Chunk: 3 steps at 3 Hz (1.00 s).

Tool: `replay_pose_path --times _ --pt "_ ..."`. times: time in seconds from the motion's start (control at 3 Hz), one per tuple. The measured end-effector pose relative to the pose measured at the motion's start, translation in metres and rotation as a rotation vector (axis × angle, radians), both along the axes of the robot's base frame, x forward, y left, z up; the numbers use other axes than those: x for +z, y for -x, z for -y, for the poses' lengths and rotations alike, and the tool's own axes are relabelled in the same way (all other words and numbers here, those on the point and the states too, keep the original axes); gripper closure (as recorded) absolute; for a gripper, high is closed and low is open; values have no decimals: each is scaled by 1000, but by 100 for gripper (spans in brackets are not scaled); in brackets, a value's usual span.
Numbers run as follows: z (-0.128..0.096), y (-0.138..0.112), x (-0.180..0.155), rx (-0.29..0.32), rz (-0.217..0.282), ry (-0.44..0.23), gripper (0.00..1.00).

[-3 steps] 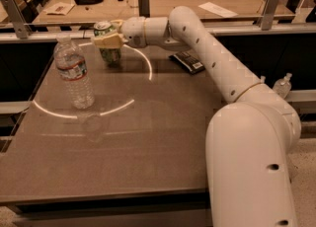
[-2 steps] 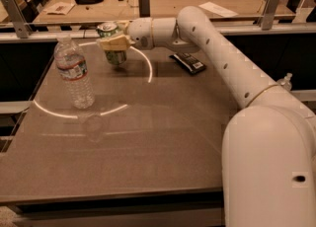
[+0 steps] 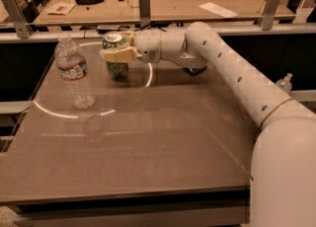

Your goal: Move green can near water bottle

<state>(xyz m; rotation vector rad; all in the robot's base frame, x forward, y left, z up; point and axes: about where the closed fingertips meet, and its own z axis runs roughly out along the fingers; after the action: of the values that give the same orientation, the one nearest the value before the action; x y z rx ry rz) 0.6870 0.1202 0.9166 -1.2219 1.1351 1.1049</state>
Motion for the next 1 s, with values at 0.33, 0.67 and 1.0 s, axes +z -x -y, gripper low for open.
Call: replay_pose_path --times 0.33,0.67,1.0 --pt "0 21 -4 57 2 -8 100" --pt "0 23 -4 64 2 -8 100" --pt "-4 28 -4 71 -6 -26 100"
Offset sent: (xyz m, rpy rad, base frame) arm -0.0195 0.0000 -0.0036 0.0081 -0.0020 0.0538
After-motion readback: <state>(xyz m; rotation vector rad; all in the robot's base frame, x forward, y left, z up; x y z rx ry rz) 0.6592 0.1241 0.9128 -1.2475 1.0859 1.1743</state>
